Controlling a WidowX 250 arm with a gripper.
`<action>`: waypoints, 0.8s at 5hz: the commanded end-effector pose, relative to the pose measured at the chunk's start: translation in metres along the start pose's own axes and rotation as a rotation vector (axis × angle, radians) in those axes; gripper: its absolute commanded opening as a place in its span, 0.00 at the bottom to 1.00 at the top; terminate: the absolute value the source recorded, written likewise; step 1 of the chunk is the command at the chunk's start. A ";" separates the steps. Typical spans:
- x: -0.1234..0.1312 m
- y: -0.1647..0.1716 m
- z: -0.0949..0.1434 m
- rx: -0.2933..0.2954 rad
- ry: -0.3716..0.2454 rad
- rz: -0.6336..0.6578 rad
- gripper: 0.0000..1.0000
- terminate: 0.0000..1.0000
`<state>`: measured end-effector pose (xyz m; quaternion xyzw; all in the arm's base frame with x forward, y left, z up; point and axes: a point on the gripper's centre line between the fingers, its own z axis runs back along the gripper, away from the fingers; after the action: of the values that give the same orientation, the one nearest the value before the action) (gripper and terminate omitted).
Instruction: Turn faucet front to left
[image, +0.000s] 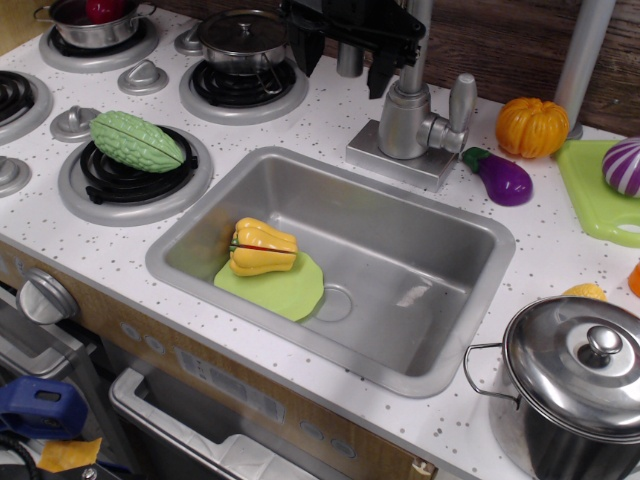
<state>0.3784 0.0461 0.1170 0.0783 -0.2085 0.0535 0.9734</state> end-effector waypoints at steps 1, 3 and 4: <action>0.037 0.021 0.001 0.007 -0.134 -0.035 0.00 0.00; 0.057 0.038 -0.014 -0.009 -0.198 -0.081 0.00 0.00; 0.064 0.042 -0.018 -0.015 -0.224 -0.088 0.00 0.00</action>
<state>0.4355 0.0932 0.1159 0.0748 -0.2941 0.0059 0.9528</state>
